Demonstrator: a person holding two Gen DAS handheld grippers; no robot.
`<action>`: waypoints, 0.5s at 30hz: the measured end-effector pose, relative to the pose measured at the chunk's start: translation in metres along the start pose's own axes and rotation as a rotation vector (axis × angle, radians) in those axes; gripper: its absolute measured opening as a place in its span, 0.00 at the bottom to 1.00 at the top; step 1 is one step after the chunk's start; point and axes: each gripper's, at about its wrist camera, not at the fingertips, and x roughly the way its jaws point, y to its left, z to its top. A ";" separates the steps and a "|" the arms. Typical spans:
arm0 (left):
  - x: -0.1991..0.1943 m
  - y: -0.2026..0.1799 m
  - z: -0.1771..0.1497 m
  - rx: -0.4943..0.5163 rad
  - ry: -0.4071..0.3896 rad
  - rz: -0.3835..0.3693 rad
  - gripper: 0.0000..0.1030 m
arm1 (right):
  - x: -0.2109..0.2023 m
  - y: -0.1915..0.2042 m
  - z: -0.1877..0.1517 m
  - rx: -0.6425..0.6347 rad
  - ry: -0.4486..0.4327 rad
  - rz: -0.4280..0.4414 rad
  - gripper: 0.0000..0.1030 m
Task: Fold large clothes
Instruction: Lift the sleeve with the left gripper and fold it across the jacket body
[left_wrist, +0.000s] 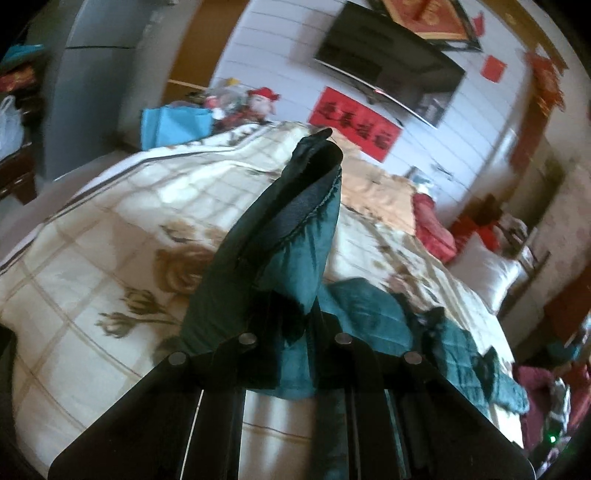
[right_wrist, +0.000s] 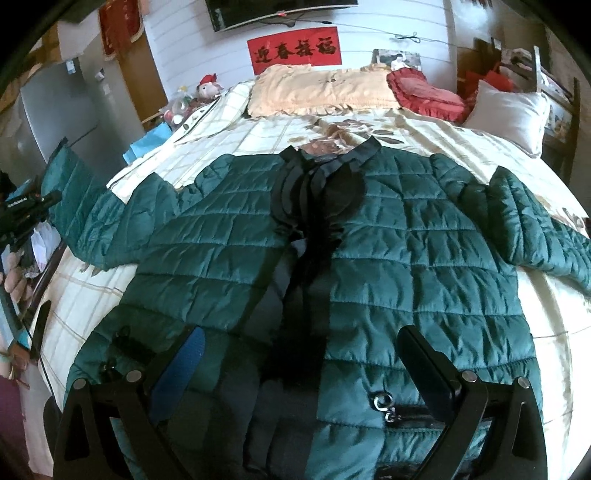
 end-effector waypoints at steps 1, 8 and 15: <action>0.000 -0.006 -0.001 0.009 0.005 -0.012 0.09 | -0.001 -0.001 0.000 0.002 -0.003 0.000 1.00; 0.003 -0.058 -0.018 0.077 0.052 -0.103 0.09 | -0.007 -0.005 -0.002 0.009 -0.012 0.005 1.00; 0.016 -0.115 -0.041 0.161 0.105 -0.159 0.09 | -0.012 -0.014 -0.003 0.021 -0.017 0.001 1.00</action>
